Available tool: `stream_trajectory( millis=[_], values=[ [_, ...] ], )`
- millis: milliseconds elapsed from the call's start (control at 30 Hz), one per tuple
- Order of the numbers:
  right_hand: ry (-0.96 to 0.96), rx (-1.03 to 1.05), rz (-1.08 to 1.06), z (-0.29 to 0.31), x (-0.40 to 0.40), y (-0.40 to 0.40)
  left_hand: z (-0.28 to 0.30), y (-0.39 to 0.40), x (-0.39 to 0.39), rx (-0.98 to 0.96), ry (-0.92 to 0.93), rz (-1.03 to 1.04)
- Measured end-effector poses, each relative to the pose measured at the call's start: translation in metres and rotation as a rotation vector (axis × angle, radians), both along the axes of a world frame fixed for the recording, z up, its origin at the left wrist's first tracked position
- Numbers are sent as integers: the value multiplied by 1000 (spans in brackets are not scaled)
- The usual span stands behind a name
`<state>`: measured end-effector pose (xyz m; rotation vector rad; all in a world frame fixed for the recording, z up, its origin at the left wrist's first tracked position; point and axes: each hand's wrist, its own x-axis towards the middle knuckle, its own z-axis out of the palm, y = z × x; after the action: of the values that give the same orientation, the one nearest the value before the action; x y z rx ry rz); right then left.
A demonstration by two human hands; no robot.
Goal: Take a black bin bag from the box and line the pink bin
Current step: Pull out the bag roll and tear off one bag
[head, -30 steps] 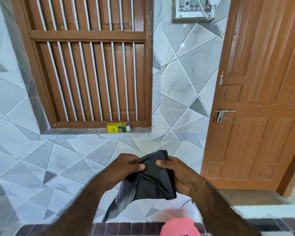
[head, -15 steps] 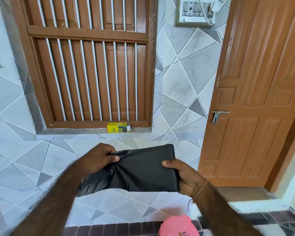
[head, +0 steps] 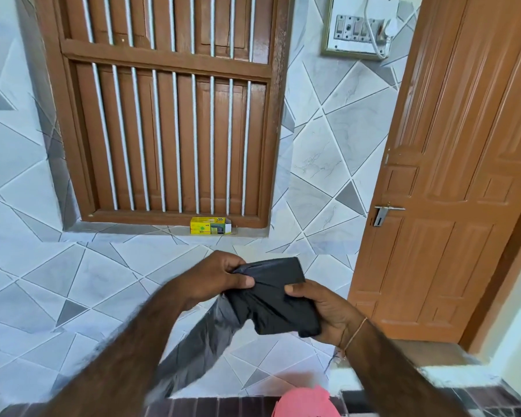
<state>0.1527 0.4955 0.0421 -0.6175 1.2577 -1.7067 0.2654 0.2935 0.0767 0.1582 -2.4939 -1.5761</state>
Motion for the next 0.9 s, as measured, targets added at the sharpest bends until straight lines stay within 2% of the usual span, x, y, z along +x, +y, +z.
stream_trajectory(
  millis=[167,367,467,533,567,633,733,800,900],
  values=[
    [-158,-91,-1,-7,3,-1,10,-4,2,-122,-1,73],
    [-163,-79,-68,0,-2,8,14,-15,12,-125,5,182],
    [-174,-54,-79,-1,-3,8,17,-27,15,-331,-42,213],
    [-99,-7,-91,0,-2,4,20,-30,16,-511,-120,204],
    [-38,17,-99,3,0,1,21,-26,15,-539,-147,187],
    [48,29,-95,9,5,-5,19,-11,10,-457,-140,85],
    [49,1,-47,15,10,-11,5,17,-6,-171,-65,-124],
    [19,-30,-27,17,9,-9,-2,25,-11,-58,3,-101],
    [27,-45,-32,18,1,2,2,17,-7,-9,47,3]
  ],
)
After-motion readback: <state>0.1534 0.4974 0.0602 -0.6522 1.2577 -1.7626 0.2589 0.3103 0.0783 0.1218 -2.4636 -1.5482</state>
